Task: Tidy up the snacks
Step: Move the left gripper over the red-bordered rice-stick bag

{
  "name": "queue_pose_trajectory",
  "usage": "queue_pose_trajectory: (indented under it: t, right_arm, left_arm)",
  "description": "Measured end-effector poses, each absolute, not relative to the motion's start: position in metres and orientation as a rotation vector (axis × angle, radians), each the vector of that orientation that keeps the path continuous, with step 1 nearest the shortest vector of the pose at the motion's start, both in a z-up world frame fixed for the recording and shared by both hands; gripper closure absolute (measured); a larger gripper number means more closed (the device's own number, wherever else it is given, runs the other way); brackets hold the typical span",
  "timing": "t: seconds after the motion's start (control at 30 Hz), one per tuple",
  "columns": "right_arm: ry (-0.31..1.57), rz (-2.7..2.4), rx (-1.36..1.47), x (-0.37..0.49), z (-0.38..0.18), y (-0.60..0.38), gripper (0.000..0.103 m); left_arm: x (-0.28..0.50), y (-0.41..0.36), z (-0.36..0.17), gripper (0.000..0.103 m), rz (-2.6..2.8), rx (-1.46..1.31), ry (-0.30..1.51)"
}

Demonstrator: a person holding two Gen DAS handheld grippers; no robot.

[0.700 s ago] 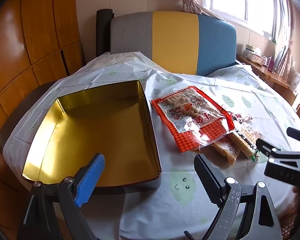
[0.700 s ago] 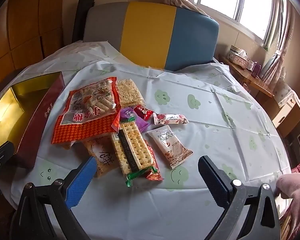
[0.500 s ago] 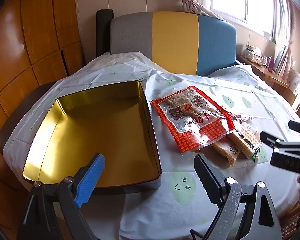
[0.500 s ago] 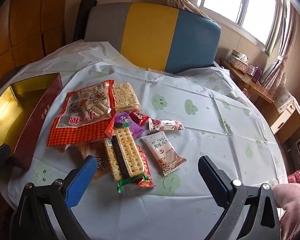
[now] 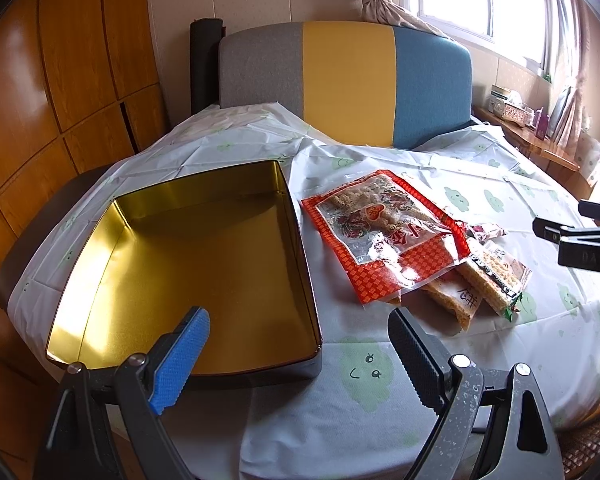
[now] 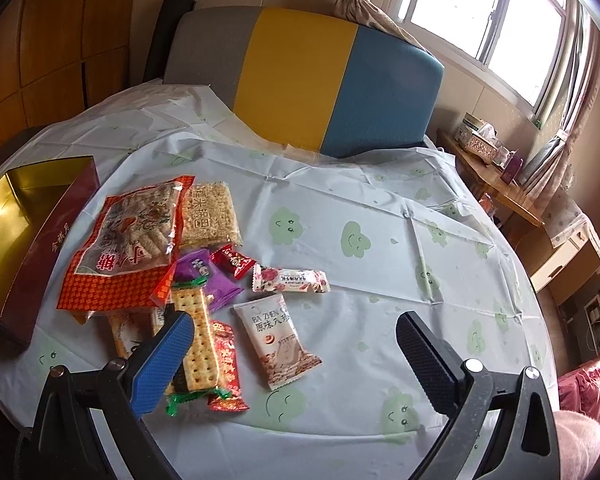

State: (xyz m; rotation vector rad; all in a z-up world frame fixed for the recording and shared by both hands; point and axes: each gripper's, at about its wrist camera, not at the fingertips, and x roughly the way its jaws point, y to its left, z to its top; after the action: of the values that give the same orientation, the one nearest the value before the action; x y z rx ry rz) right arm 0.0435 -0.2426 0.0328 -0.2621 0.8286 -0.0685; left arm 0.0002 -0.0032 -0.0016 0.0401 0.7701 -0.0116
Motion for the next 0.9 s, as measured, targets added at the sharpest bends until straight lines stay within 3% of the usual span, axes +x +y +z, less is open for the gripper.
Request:
queue_pose_trajectory:
  t: [0.6, 0.9]
  right_arm:
    - [0.926, -0.013, -0.145, 0.071, 0.001, -0.279, 0.0]
    - [0.939, -0.042, -0.089, 0.074, 0.003, -0.29, 0.0]
  left_arm:
    - [0.029, -0.021, 0.017, 0.012, -0.093, 0.04, 0.711]
    - [0.094, -0.063, 0.024, 0.012, -0.179, 0.026, 0.854]
